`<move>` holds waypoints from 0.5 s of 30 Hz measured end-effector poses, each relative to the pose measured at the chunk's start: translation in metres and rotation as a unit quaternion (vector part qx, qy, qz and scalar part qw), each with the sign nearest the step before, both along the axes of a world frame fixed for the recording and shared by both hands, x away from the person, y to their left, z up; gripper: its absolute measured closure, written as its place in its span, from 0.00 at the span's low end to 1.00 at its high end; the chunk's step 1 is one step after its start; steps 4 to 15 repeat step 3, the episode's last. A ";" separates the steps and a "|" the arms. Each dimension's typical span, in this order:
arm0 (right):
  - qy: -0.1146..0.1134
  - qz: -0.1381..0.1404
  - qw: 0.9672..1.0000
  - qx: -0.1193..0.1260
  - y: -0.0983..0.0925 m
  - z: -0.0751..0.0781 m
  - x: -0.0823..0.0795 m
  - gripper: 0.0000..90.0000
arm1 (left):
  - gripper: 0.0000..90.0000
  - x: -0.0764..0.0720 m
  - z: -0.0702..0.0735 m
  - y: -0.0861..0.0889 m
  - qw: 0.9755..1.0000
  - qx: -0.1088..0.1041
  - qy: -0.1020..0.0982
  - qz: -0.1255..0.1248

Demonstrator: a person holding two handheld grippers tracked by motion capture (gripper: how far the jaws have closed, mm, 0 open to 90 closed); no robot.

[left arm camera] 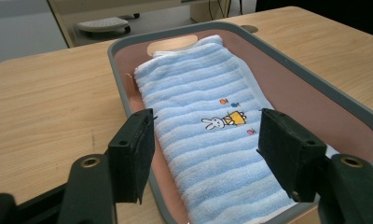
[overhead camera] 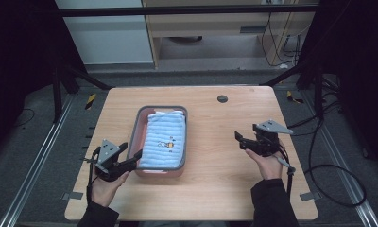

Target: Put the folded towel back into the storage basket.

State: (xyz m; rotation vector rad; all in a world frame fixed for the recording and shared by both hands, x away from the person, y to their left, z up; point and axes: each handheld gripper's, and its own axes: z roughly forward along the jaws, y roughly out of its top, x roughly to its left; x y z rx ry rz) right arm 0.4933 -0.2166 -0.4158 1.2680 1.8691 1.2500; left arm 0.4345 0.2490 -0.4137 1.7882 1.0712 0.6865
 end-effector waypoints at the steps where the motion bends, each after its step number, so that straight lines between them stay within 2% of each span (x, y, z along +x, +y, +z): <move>1: 0.001 -0.004 1.000 0.001 -0.005 -0.002 -0.003 0.25 | 0.39 0.000 0.000 0.002 1.000 0.000 -0.001 0.002; 3: 0.004 -0.011 1.000 0.000 -0.015 -0.008 -0.009 0.24 | 0.37 0.000 0.000 0.004 1.000 0.000 -0.002 0.003; 15: 0.004 -0.011 1.000 0.000 -0.015 -0.008 -0.009 0.24 | 0.37 0.000 0.000 0.004 1.000 0.000 -0.002 0.003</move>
